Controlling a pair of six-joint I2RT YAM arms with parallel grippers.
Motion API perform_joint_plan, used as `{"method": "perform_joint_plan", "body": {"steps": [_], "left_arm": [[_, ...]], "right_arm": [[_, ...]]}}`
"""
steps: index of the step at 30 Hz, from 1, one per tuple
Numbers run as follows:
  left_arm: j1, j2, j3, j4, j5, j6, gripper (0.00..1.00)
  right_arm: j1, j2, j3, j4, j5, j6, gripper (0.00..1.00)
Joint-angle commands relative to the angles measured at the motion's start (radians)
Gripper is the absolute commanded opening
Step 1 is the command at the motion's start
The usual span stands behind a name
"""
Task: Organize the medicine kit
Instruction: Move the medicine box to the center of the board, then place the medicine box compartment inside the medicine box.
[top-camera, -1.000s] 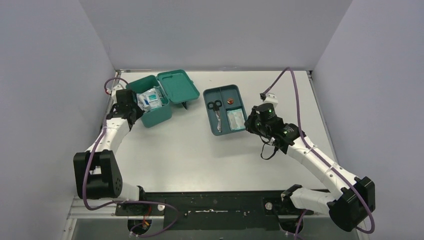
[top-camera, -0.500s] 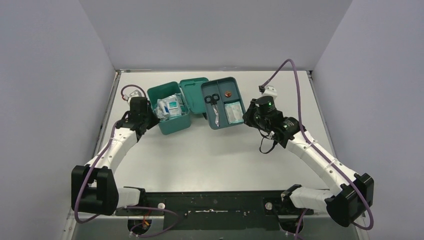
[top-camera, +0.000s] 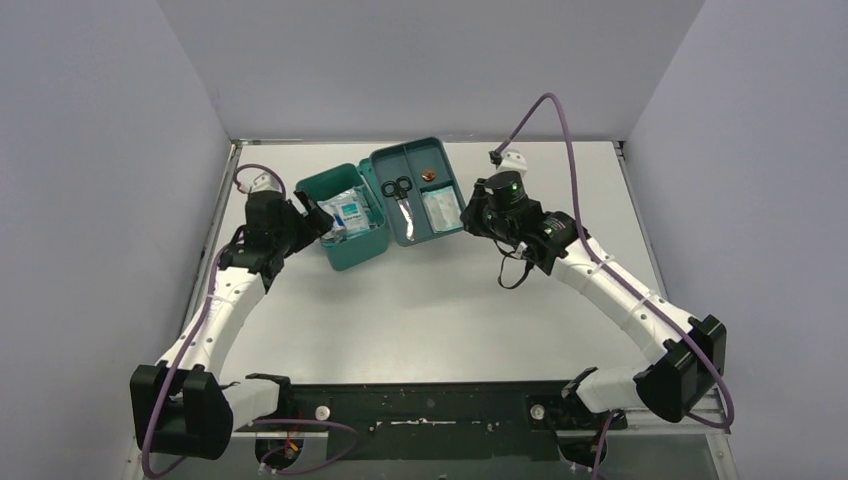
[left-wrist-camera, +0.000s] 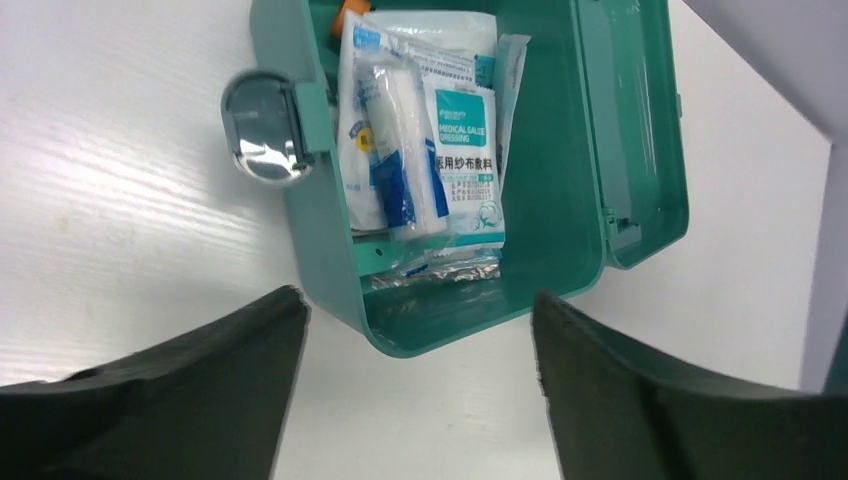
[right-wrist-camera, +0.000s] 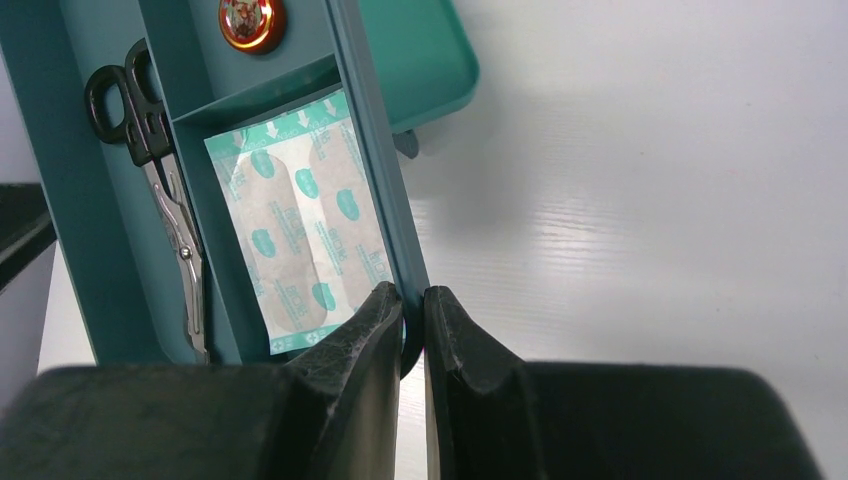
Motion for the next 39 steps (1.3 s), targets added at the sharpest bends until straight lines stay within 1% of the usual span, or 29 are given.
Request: {"method": "perform_joint_plan", "body": {"steps": [1, 4, 8, 10, 12, 14, 16, 18, 19, 23, 29, 36, 39], "left_arm": [[0.053, -0.047, 0.108, 0.035, 0.103, 0.052, 0.96], [0.060, -0.052, 0.170, -0.016, 0.104, 0.080, 0.97], [0.085, -0.093, 0.199, -0.009, 0.087, 0.088, 0.97], [0.090, -0.104, 0.219, -0.013, 0.022, 0.081, 0.98], [0.098, -0.093, 0.257, -0.061, -0.020, 0.085, 0.97], [0.117, -0.067, 0.309, -0.094, 0.020, 0.136, 0.97], [0.138, -0.045, 0.352, -0.140, 0.105, 0.180, 0.97], [0.141, -0.028, 0.375, -0.170, 0.182, 0.217, 0.97], [0.168, -0.024, 0.376, -0.172, 0.202, 0.219, 0.97], [0.186, -0.036, 0.335, -0.131, 0.188, 0.205, 0.97], [0.252, -0.045, 0.235, -0.029, 0.187, 0.120, 0.80], [0.283, 0.000, 0.202, 0.044, 0.218, 0.093, 0.73], [0.285, 0.007, 0.170, 0.103, 0.237, 0.085, 0.68]], "right_arm": [[0.050, 0.065, 0.104, 0.055, 0.028, -0.009, 0.00], [0.074, 0.123, 0.156, 0.057, 0.036, -0.009, 0.00], [0.096, 0.211, 0.228, 0.066, 0.034, -0.006, 0.00], [0.108, 0.248, 0.263, 0.080, 0.030, -0.006, 0.00], [0.116, 0.280, 0.277, 0.104, 0.030, 0.000, 0.00], [0.122, 0.315, 0.294, 0.115, 0.021, 0.011, 0.00], [0.128, 0.350, 0.319, 0.116, 0.015, 0.013, 0.00], [0.136, 0.378, 0.345, 0.118, 0.017, 0.014, 0.00], [0.139, 0.393, 0.358, 0.118, 0.016, 0.016, 0.00], [0.155, 0.448, 0.407, 0.126, 0.010, 0.021, 0.00], [0.176, 0.556, 0.516, 0.093, 0.003, 0.025, 0.00], [0.187, 0.660, 0.621, 0.056, -0.014, 0.019, 0.00], [0.188, 0.703, 0.665, 0.021, -0.032, 0.019, 0.00]]}}
